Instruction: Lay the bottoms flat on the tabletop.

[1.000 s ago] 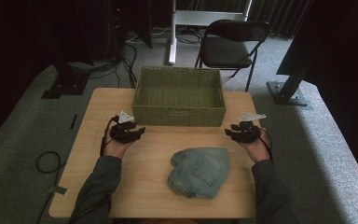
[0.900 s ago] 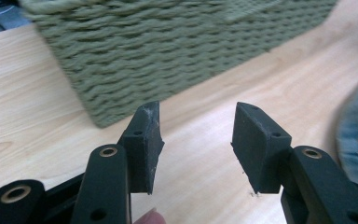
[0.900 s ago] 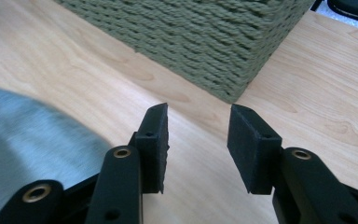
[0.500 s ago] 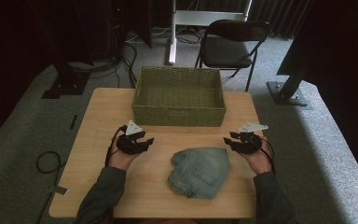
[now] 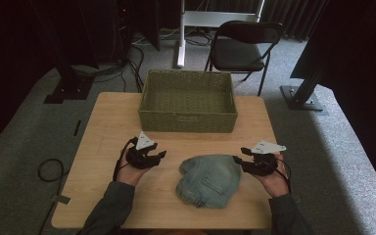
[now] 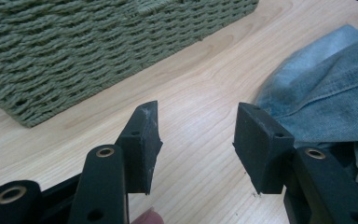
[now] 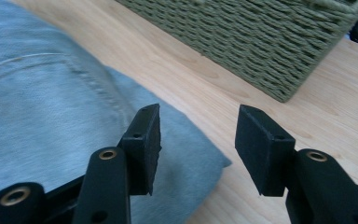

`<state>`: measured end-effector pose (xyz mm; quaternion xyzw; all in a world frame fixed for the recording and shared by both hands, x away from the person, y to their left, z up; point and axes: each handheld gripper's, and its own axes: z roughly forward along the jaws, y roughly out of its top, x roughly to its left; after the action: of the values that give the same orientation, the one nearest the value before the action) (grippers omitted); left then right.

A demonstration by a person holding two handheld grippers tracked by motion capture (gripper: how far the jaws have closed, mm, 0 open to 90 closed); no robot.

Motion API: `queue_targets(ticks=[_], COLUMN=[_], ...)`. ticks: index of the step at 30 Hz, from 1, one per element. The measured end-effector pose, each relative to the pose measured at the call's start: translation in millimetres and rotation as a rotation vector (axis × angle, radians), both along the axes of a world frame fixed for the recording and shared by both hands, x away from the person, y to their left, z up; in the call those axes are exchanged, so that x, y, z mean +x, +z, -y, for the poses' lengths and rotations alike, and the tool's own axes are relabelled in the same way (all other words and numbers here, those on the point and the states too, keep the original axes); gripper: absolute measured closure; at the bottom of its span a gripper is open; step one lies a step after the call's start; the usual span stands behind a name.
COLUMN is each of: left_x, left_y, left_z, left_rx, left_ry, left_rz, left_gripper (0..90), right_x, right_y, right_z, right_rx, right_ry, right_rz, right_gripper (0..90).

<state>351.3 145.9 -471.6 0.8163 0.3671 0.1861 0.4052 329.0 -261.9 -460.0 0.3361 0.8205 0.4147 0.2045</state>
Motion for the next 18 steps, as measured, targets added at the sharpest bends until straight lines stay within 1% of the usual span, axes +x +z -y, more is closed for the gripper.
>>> queue_targets(ticks=[3,5,8,13,15,16,18], left_x=[-2.0,-3.6,-5.7,-8.1,-8.6,-8.6,-8.9], left_y=[-1.2,-1.7,-1.4,-0.6,-1.2,-1.4,-1.8], left_z=[3.3,5.9,8.5,10.8,11.8,12.0,12.4], left_rx=[0.002,0.005,0.002,0.0,-0.001,-0.001,-0.003], left_ry=[-0.01,-0.018,-0.026,-0.035,-0.036,-0.036,-0.04], left_rz=[0.0,0.001,0.003,0.007,0.007,0.006,0.005], left_gripper=[50.6,50.6,50.6,50.6,50.6,50.6,50.6], right_x=[-6.4,-10.7,-17.8,-23.3,-23.8,-24.2,-24.2], right_y=[2.3,4.0,6.1,5.4,4.7,3.0,1.8], right_z=[-3.9,-7.7,-17.0,-31.7,-34.6,-40.2,-45.0], right_rx=[0.01,0.023,0.019,0.011,0.009,0.004,-0.006], right_ry=[0.021,0.048,0.091,0.154,0.162,0.18,0.183], right_rz=[0.008,0.01,0.017,0.017,0.013,0.008,0.015], right_gripper=[48.3,47.5,45.6,42.9,42.0,38.9,36.4])
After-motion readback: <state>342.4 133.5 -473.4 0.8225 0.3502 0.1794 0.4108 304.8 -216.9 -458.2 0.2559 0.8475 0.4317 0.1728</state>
